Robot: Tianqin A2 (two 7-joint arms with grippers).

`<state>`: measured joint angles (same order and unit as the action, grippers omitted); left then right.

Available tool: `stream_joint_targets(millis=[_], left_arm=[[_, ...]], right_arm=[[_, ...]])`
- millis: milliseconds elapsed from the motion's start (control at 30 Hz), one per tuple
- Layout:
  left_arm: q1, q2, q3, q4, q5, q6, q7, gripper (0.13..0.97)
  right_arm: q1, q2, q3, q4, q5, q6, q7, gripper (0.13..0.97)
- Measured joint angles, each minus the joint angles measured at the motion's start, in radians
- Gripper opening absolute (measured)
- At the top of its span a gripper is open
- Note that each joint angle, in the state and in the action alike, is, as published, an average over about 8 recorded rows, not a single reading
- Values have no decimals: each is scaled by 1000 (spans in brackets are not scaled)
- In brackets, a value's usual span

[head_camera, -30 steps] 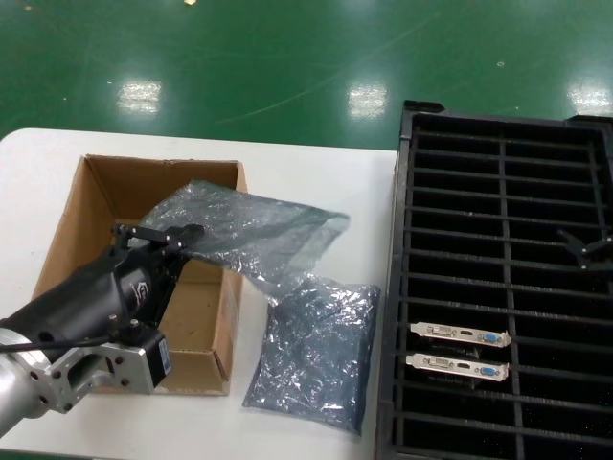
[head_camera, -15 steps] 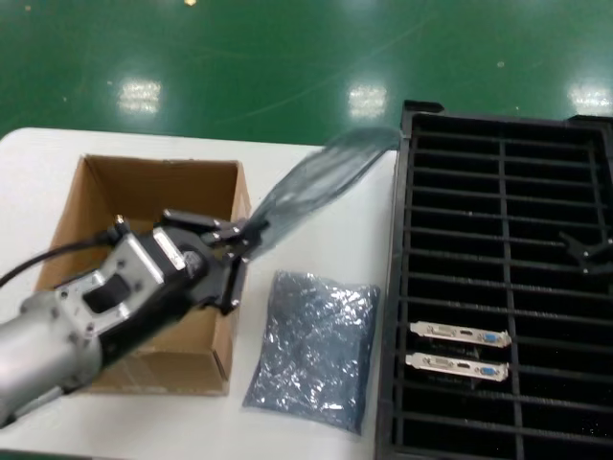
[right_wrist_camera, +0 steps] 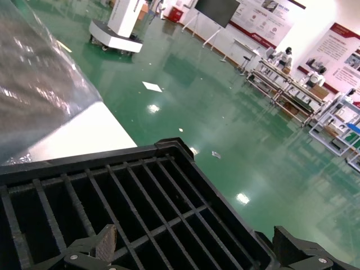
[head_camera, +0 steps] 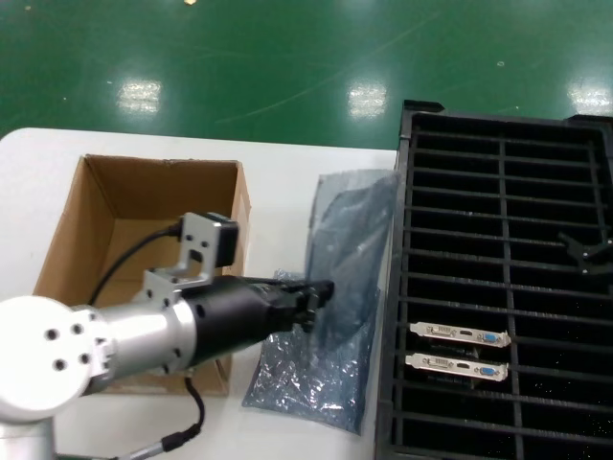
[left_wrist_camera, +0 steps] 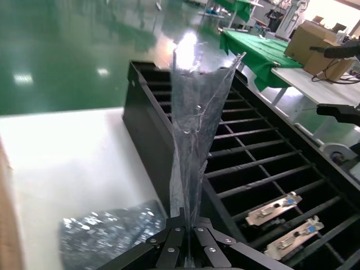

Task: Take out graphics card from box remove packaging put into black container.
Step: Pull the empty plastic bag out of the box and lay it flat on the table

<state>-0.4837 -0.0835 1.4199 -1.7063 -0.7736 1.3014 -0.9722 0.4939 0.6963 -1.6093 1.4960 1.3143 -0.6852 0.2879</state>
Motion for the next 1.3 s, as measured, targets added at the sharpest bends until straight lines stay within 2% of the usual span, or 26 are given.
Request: stream_joint_targets(millis=[167, 400, 600, 767, 900, 1100, 1133, 1200, 1300], left_arm=[[-33, 5, 49, 66, 48, 13, -65, 150], [-59, -17, 94, 134, 111, 40, -117, 192], [-80, -48, 94, 138, 120, 48, -139, 248], [-98, -87, 63, 68, 87, 26, -128, 339], [-102, -132, 24, -26, 66, -57, -62, 401], [-68, -200, -35, -171, 63, -278, 138, 557], [-57, -207, -45, -191, 69, -317, 175, 583], [-35, -218, -61, -222, 82, -386, 238, 583], [-10, -224, -73, -241, 88, -450, 294, 607]], right_arm=[[0, 0, 0, 0, 0, 0, 0, 966], [0, 0, 0, 0, 0, 0, 0, 966], [0, 0, 0, 0, 0, 0, 0, 966], [0, 0, 0, 0, 0, 0, 0, 966], [0, 0, 0, 0, 0, 0, 0, 966], [0, 0, 0, 0, 0, 0, 0, 966], [0, 0, 0, 0, 0, 0, 0, 966], [-1, 0, 0, 0, 1, 1, 0, 966], [-5, -4, 0, 1, 5, 7, -3, 966]])
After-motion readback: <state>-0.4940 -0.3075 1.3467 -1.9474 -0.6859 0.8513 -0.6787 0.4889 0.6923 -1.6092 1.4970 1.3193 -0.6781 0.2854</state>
